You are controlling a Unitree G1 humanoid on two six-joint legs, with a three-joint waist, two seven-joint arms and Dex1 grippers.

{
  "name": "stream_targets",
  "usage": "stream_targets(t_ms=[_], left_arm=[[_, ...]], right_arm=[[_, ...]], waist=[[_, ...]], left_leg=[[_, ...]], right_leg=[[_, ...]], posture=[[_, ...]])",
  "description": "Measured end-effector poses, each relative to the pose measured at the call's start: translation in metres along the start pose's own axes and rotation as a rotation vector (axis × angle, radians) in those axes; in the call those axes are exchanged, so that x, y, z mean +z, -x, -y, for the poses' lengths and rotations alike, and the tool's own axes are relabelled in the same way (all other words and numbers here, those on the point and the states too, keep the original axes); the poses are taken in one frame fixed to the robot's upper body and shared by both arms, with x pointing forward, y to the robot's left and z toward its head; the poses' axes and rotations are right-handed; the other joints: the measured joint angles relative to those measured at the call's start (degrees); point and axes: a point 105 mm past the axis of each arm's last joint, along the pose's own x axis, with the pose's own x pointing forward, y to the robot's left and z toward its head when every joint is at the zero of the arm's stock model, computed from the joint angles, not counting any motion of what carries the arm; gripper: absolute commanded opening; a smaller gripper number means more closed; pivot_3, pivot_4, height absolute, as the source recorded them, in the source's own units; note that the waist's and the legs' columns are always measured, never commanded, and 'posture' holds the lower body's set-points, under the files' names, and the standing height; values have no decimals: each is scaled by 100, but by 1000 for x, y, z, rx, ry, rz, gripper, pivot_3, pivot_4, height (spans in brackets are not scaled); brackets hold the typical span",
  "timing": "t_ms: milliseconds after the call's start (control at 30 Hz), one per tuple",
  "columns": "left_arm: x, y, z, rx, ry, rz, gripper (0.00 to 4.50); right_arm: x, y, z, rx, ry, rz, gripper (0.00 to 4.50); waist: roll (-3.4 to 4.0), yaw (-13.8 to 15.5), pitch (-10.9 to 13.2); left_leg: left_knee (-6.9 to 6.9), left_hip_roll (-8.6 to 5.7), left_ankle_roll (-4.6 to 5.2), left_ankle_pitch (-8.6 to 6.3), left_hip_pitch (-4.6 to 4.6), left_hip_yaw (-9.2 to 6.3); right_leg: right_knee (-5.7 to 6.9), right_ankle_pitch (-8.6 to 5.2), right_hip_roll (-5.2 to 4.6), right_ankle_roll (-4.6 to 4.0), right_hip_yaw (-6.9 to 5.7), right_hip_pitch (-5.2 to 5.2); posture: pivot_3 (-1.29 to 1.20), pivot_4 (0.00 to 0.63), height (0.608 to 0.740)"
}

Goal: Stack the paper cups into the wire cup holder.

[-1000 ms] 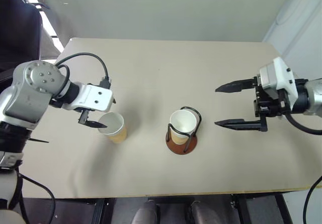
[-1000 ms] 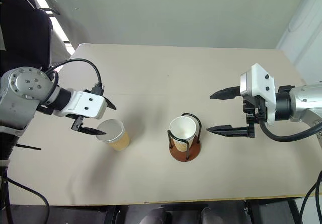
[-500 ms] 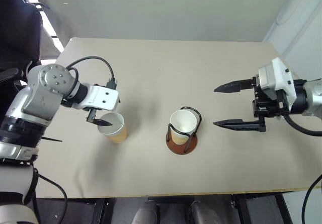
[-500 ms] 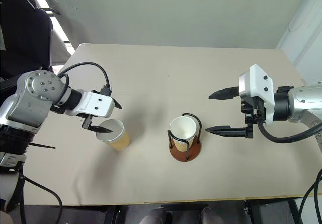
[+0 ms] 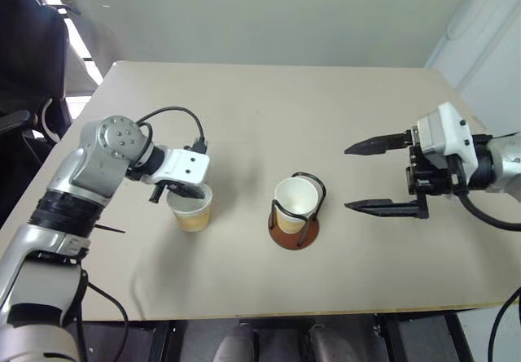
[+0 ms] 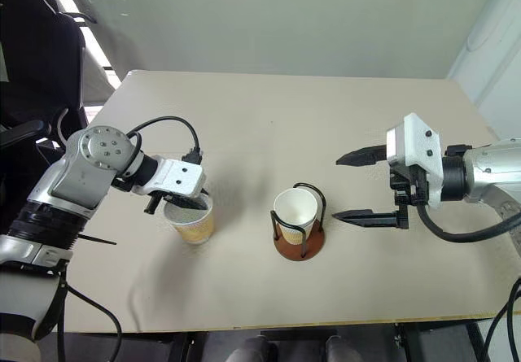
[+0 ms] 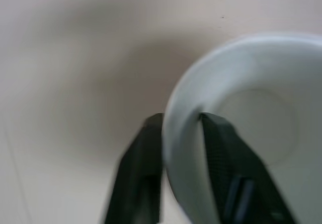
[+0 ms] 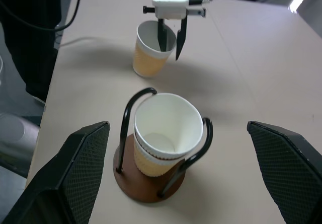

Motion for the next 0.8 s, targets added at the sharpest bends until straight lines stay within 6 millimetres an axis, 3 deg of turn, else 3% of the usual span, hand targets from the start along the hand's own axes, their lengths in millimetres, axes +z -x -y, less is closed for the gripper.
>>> stream_targets(t_ms=[233, 400, 600, 800], left_arm=[[6, 3, -6, 4, 25, 31, 38], [21, 12, -16, 30, 51, 109, 38], [59, 31, -29, 41, 69, 266, 38], [120, 68, -45, 40, -7, 461, 38]], right_arm=[[2, 0, 1, 22, 7, 40, 4500], [3, 0, -1, 39, -18, 40, 4500], [-2, 5, 0, 38, -37, 5, 4500], [-11, 15, 3, -4, -71, -30, 4500]], waist=[[-1, 37, 0], [-1, 38, 0], [-2, 43, 1], [-4, 48, 2]], left_leg=[[7, 0, 2, 3, 0, 1], [3, 0, 1, 2, -1, 1], [2, 0, 1, 2, -4, 1], [-3, -3, 1, 2, -4, 5]], right_leg=[[5, 5, 0, 0, 0, 2], [-2, 5, 0, 0, 0, 2], [-4, 6, -1, 1, -1, 2], [-7, 6, -6, 2, 1, 2]], posture=[[0, 150, 740], [0, 150, 740], [0, 150, 740], [0, 150, 740]])
